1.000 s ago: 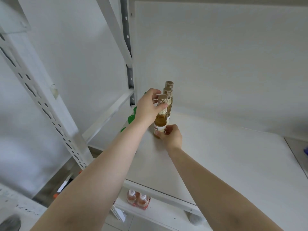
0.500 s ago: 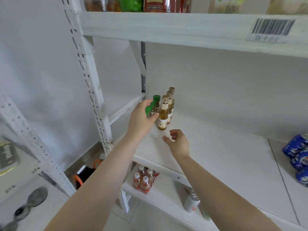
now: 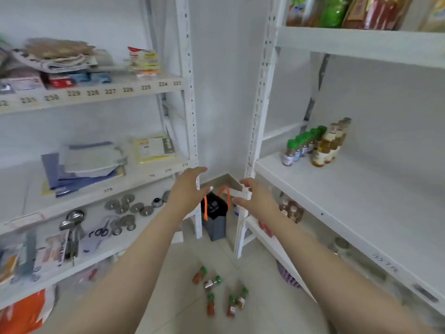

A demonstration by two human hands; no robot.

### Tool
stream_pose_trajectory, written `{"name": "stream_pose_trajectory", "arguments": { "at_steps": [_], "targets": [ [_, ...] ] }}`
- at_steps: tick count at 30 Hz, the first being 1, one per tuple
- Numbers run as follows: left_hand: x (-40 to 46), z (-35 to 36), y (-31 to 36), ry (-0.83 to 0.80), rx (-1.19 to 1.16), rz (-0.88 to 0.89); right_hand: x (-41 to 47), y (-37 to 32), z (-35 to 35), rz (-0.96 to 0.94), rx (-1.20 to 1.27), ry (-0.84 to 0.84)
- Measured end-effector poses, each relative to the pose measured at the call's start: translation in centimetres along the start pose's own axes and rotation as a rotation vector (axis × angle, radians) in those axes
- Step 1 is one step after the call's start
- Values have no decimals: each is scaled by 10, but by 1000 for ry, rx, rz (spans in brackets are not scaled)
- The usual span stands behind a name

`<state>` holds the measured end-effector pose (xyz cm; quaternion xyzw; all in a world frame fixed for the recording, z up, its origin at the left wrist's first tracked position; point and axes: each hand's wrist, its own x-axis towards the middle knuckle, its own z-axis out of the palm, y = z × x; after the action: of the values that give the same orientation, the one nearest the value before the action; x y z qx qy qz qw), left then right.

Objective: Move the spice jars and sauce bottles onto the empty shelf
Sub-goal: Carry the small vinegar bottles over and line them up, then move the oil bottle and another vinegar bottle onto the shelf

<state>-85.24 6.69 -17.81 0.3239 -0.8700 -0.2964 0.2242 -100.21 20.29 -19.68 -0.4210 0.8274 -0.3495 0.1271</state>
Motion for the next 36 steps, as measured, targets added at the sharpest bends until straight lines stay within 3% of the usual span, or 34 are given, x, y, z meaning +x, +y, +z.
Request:
{"name": "stream_pose_trajectory", "arguments": {
  "at_steps": [7, 17, 26, 36],
  "targets": [
    [-111, -113, -125, 99, 65, -281, -31, -125, 120, -245, -25, -309],
    [-232, -317, -270, 185, 353, -395, -63, -342, 301, -475, -88, -479],
    [-237, -471, -336, 323, 495, -364, -34, -504, 359, -676, -105, -467],
    [-139, -589, -373, 577, 470, -297, 89, -635, 370, -793, 39, -298]
  ]
}}
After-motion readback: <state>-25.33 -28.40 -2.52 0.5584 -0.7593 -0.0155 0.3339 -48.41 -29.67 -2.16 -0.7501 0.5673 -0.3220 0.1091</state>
